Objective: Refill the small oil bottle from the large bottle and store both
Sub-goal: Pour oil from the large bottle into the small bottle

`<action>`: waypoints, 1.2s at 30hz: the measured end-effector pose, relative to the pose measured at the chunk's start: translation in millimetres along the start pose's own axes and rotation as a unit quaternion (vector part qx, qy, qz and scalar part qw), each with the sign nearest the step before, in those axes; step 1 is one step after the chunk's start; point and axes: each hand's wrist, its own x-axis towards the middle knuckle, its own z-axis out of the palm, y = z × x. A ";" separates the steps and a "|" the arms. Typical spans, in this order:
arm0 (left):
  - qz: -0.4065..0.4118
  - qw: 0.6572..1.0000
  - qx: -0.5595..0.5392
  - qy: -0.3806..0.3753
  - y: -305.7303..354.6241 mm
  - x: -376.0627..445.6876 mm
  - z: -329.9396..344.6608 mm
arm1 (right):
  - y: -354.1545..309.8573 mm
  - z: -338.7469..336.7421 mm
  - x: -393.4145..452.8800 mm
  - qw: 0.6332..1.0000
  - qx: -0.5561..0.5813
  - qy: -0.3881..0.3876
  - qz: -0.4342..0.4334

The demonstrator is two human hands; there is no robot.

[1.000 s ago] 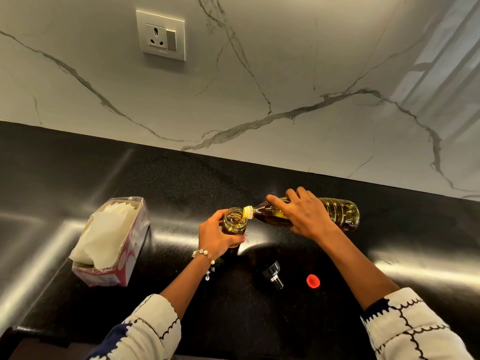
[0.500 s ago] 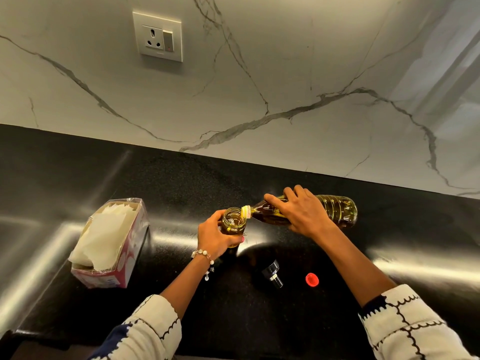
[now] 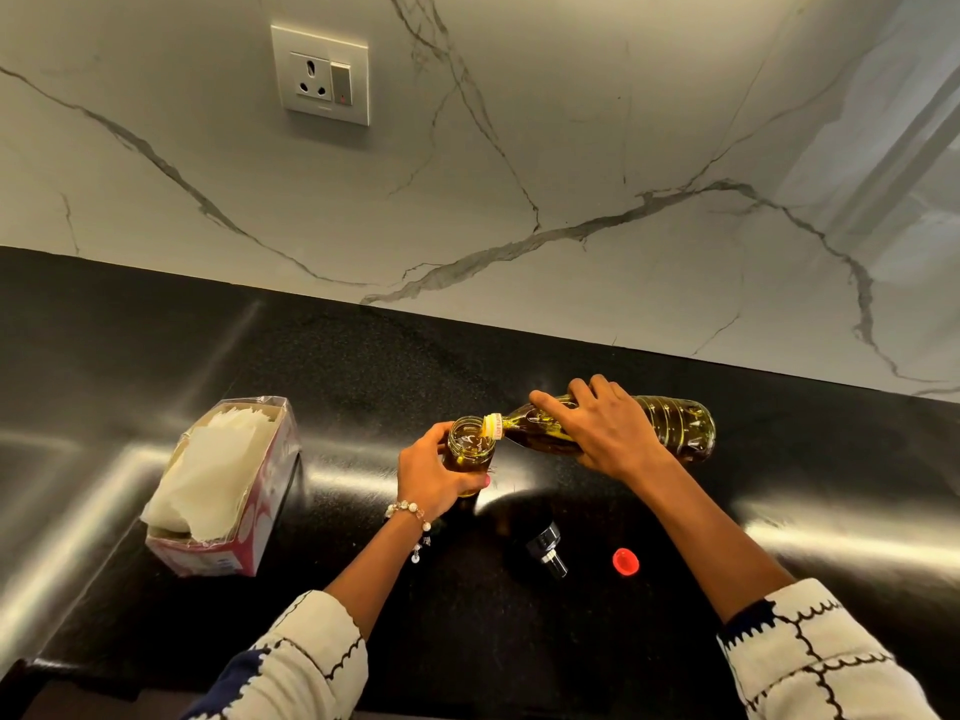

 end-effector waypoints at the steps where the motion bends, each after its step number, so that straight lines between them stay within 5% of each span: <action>1: 0.000 1.000 0.001 0.001 -0.1 0.2 0.2 | -0.3 0.9 -0.1 1.000 0.001 0.000 0.001; 11: -0.004 1.000 -0.002 0.005 -5.5 2.9 3.8 | -3.4 10.0 -0.7 1.000 0.023 0.007 0.011; 21: -0.007 1.000 -0.004 0.008 -7.4 4.4 3.5 | -6.9 15.3 1.8 0.978 0.195 0.039 0.055; 32: -0.005 1.000 -0.002 0.007 -6.4 3.4 3.0 | -4.2 25.0 -0.9 0.888 0.434 0.104 0.115; 36: -0.008 1.000 -0.006 0.008 -6.4 2.8 3.6 | 1.4 25.1 -5.0 0.816 0.525 0.189 0.155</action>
